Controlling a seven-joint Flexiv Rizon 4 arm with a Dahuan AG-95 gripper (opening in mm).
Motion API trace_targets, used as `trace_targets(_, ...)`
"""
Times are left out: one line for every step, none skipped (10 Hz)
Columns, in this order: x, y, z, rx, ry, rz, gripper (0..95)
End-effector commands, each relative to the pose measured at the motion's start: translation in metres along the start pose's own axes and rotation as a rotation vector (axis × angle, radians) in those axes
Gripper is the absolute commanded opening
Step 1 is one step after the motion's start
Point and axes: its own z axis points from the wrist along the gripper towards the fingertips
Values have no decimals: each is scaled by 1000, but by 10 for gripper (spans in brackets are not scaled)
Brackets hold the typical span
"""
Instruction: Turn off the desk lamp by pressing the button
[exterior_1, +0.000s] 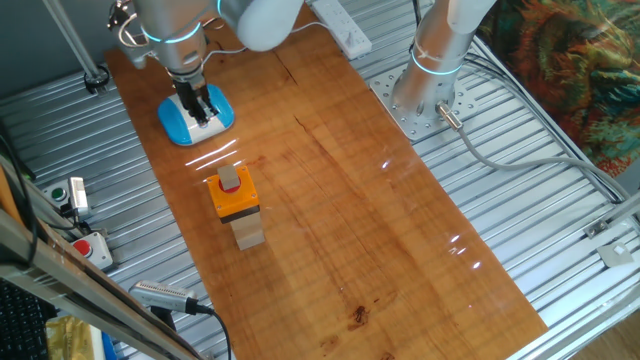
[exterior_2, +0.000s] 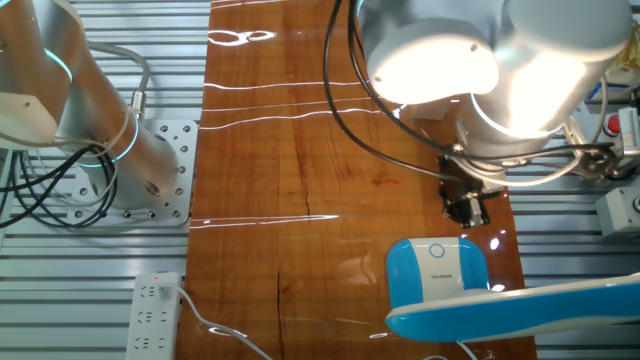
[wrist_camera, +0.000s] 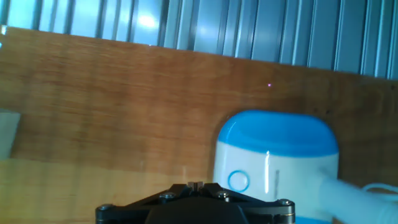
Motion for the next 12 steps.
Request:
trace_targets(3, -6, 10, -13, 34, -275, 0)
trace_targets(4, -7, 12, -20, 48, -308, 0)
trace_targets(6, -10, 17, -22, 66, -389, 0)
trace_targets(8, -14, 21, -19, 74, -463, 0)
trace_targets(11, -19, 26, 0, 95, -567, 0)
trace_targets(14, -22, 30, 40, 126, -683, 0)
trace_targets(15, -24, 33, 58, 141, -732, 0)
trace_targets(15, -24, 36, 59, 142, -777, 0)
trace_targets(15, -24, 39, 64, 148, -820, 0)
trace_targets(15, -24, 42, 66, 151, -832, 0)
trace_targets(15, -24, 45, 67, 153, -844, 0)
trace_targets(16, -23, 50, 69, 155, -871, 0)
